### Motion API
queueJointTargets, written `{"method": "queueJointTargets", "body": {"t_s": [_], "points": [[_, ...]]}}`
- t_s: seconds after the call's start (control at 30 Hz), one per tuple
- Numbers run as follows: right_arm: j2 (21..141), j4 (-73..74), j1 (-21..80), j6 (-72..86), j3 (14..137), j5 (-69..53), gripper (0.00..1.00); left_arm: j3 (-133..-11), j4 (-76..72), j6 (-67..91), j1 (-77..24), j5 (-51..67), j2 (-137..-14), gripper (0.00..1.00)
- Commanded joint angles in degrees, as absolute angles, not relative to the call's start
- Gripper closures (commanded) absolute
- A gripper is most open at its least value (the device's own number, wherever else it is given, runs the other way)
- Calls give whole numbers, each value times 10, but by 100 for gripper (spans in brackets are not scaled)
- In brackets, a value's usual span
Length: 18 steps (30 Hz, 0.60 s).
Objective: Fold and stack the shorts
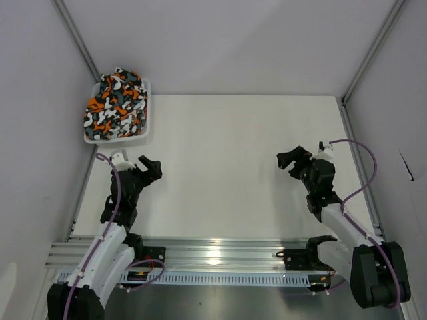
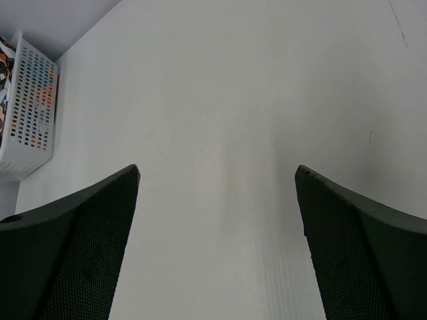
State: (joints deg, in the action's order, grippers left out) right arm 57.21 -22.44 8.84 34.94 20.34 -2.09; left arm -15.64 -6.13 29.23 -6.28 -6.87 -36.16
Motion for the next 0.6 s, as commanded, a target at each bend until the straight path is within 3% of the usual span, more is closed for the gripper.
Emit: {"method": "queueJointTargets", "body": {"t_s": [0.0,0.3,0.57], "points": [[577,-248,85,355,200,-15,1,-167,-52,329,-59,-85,-379,1],[571,-244,85,353,189,-14,1,-249,55,432,-50,-87,-460,1],[602,-258,90,359,195,-32,1,-430,153,580,20,-88,-551,1]]}}
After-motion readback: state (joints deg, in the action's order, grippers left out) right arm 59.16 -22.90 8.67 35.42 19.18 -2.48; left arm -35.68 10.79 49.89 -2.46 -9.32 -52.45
